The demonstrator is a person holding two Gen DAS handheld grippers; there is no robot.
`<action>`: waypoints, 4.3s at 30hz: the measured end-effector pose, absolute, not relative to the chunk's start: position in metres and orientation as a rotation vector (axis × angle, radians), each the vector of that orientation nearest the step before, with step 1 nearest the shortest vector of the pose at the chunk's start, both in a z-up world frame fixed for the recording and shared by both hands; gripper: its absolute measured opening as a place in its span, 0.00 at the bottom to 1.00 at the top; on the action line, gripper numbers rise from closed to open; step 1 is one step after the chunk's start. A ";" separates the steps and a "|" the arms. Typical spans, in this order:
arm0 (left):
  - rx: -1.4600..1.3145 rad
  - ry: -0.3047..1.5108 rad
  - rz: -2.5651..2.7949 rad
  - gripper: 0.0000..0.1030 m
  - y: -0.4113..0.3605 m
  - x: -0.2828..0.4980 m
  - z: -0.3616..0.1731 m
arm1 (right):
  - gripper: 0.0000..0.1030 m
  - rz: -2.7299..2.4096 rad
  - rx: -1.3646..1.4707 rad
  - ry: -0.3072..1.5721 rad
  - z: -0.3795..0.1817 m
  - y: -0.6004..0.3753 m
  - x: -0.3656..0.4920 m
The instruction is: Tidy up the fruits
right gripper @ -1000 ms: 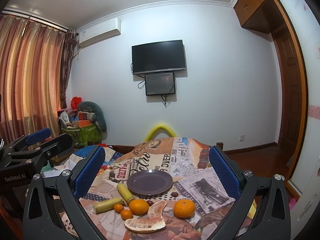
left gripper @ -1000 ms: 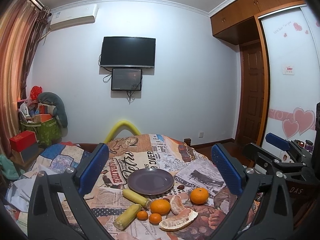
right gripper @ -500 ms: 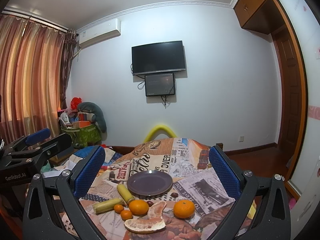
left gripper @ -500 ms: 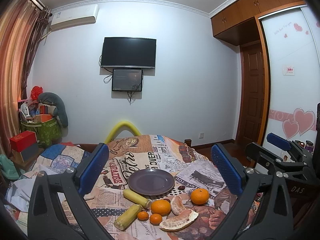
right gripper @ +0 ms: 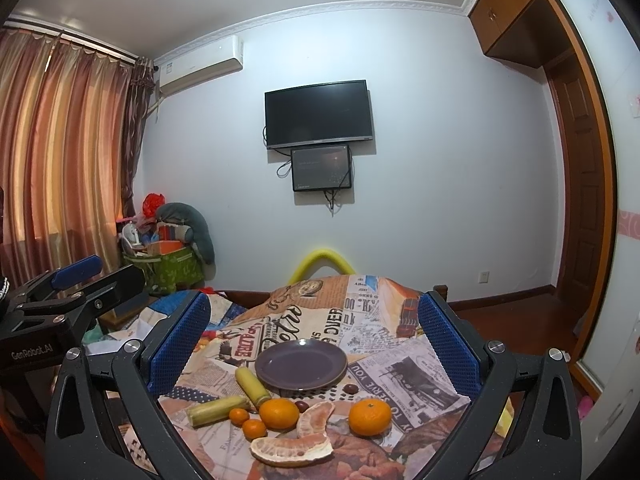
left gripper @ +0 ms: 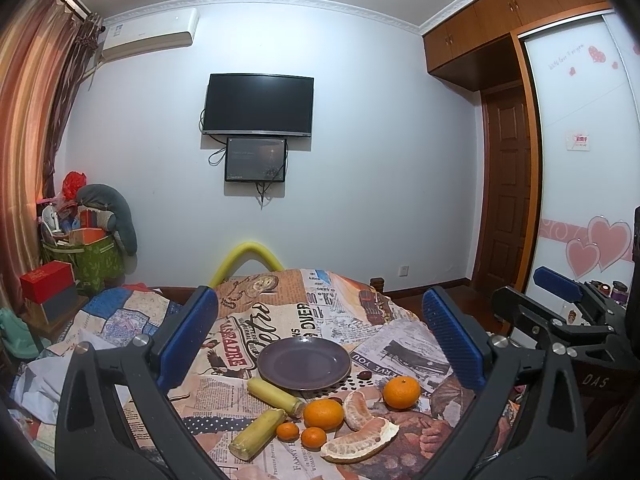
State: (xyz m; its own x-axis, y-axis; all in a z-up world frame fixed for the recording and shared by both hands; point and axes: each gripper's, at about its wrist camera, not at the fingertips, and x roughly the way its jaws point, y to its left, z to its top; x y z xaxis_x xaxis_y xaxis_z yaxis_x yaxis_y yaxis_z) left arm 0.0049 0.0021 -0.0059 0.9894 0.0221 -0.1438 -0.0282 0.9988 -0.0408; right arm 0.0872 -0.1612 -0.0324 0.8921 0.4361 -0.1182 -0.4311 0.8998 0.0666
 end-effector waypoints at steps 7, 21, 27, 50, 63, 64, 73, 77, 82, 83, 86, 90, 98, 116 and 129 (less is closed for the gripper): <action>-0.030 0.163 0.032 1.00 0.004 0.014 -0.011 | 1.00 0.452 0.039 0.142 -0.034 -0.158 0.091; -0.060 0.402 0.087 0.99 0.059 0.074 -0.060 | 1.00 0.403 0.000 0.289 -0.074 -0.158 0.131; -0.085 0.560 0.095 0.87 0.086 0.108 -0.103 | 1.00 0.389 -0.047 0.393 -0.100 -0.156 0.154; -0.099 0.983 -0.048 0.58 0.106 0.176 -0.240 | 0.85 0.413 -0.103 0.793 -0.204 -0.155 0.246; -0.075 0.992 -0.027 0.58 0.098 0.194 -0.253 | 0.77 0.434 -0.079 0.890 -0.224 -0.151 0.268; -0.065 0.990 -0.019 0.58 0.096 0.195 -0.254 | 0.77 0.436 -0.074 0.897 -0.225 -0.151 0.269; -0.112 0.975 0.010 0.41 0.101 0.205 -0.253 | 0.64 0.408 -0.078 0.943 -0.230 -0.151 0.276; -0.126 0.982 0.018 0.39 0.104 0.204 -0.249 | 0.63 0.407 -0.078 0.944 -0.228 -0.152 0.275; -0.127 0.936 0.024 0.38 0.107 0.192 -0.231 | 0.63 0.418 -0.040 0.942 -0.222 -0.157 0.274; -0.122 0.924 0.024 0.37 0.107 0.189 -0.226 | 0.63 0.418 -0.043 0.936 -0.220 -0.156 0.272; -0.101 0.886 0.031 0.37 0.104 0.182 -0.211 | 0.63 0.423 -0.045 0.914 -0.211 -0.155 0.268; -0.101 0.830 0.024 0.37 0.099 0.175 -0.189 | 0.63 0.436 -0.036 0.874 -0.195 -0.154 0.264; -0.101 0.717 0.000 0.37 0.089 0.177 -0.150 | 0.63 0.467 -0.031 0.779 -0.163 -0.143 0.261; -0.127 0.614 -0.042 0.37 0.077 0.224 -0.126 | 0.63 0.509 -0.032 0.667 -0.138 -0.114 0.294; -0.163 0.683 -0.016 0.37 0.084 0.268 -0.157 | 0.63 0.515 -0.089 0.659 -0.151 -0.084 0.333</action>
